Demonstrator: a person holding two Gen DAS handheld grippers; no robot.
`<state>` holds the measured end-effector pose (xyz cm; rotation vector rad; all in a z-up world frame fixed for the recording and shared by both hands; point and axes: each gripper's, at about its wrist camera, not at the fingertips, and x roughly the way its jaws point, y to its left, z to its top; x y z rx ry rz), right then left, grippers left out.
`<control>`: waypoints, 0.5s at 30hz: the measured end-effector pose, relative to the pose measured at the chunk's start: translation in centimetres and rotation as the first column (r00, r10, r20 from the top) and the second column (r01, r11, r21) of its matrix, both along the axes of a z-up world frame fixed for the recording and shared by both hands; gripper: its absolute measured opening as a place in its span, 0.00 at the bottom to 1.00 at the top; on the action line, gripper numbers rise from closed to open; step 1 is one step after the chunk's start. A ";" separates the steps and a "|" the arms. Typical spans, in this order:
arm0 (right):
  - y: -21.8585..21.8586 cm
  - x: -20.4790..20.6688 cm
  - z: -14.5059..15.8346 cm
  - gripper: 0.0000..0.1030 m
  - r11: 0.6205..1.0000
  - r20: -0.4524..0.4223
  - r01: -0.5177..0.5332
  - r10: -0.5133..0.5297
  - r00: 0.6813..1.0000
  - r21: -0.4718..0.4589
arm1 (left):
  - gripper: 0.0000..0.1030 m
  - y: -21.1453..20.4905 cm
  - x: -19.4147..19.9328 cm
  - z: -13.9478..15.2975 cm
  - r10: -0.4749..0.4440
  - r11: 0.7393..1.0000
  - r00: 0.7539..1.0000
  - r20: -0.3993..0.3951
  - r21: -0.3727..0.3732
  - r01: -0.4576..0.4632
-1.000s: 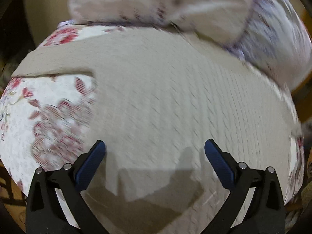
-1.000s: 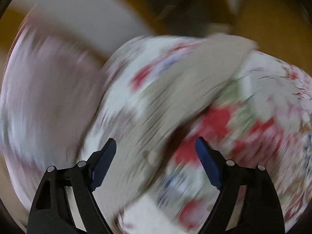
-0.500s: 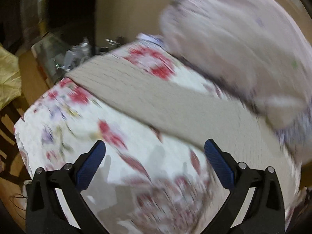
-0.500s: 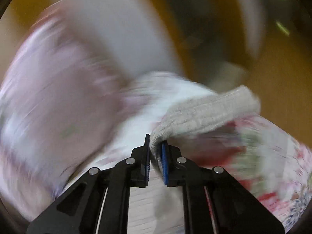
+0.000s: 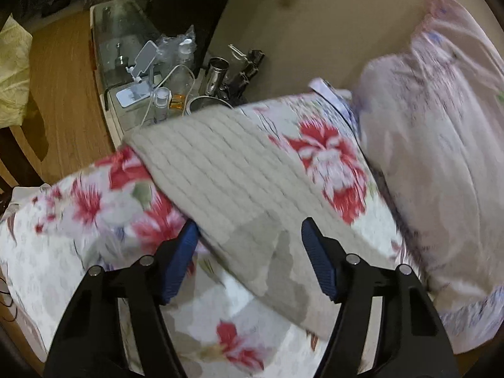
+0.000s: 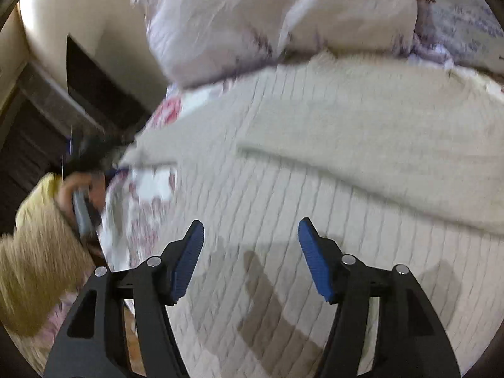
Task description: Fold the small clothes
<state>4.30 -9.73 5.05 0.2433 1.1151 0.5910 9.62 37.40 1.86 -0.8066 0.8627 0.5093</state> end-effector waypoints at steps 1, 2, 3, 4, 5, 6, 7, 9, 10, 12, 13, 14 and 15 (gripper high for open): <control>-0.8 0.0 -0.1 0.63 0.999 -0.003 0.016 -0.016 1.000 -0.030 | 0.57 0.4 0.1 0.0 0.008 1.000 1.000 0.003 -0.006 -0.008; -1.7 0.1 -0.1 0.65 0.998 -0.006 0.041 -0.042 0.999 -0.041 | 0.49 1.0 0.1 -0.1 0.022 1.000 1.000 0.003 -0.015 -0.022; -3.2 -0.3 -0.3 0.66 0.996 -0.011 0.083 -0.084 0.996 -0.040 | 0.43 1.5 0.2 -0.1 0.036 0.999 0.999 0.003 -0.024 -0.036; -4.8 -0.4 -0.2 0.69 0.989 -0.021 0.147 -0.147 0.989 -0.031 | 0.28 2.1 0.1 -0.3 0.054 0.998 0.999 -0.003 -0.039 -0.054; -5.9 0.1 -0.2 0.70 0.983 -0.027 0.182 -0.182 0.983 -0.026 | 0.21 2.5 0.2 -0.4 0.064 0.997 0.998 -0.009 -0.043 -0.065; -7.0 0.3 -0.4 0.70 0.977 -0.034 0.214 -0.214 0.976 -0.022 | 0.19 2.8 0.3 -0.5 0.070 0.997 0.997 -0.014 -0.038 -0.070; -7.5 0.7 -0.5 0.70 0.972 -0.039 0.235 -0.236 0.971 -0.024 | 0.11 3.0 0.4 -0.4 0.067 0.997 0.998 -0.012 -0.028 -0.067; -8.9 0.0 -0.9 0.70 0.965 -0.045 0.261 -0.263 0.964 -0.035 | 0.07 2.6 0.9 0.5 0.025 1.000 0.999 0.021 0.006 -0.025; -9.2 -0.2 -0.8 0.70 0.963 -0.044 0.267 -0.268 0.962 -0.041 | 0.07 1.9 1.2 1.4 -0.003 0.999 0.999 0.032 0.048 0.001; -10.5 -0.8 -0.5 0.70 0.958 -0.041 0.284 -0.286 0.957 -0.044 | 0.06 -1.5 2.2 4.7 -0.136 0.976 0.986 0.092 0.185 0.117; -11.0 -1.0 -0.3 0.70 0.955 -0.038 0.294 -0.296 0.955 -0.043 | 0.06 -3.2 2.6 6.0 -0.203 0.956 0.973 0.109 0.238 0.173; -11.8 -1.3 -0.1 0.70 0.950 -0.032 0.310 -0.312 0.950 -0.043 | 0.06 -6.5 3.3 7.9 -0.322 0.906 0.938 0.125 0.328 0.267; -12.3 -1.6 -0.1 0.70 0.944 -0.027 0.327 -0.328 0.944 -0.046 | 0.06 -10.0 3.6 9.5 -0.431 0.844 0.893 0.131 0.407 0.348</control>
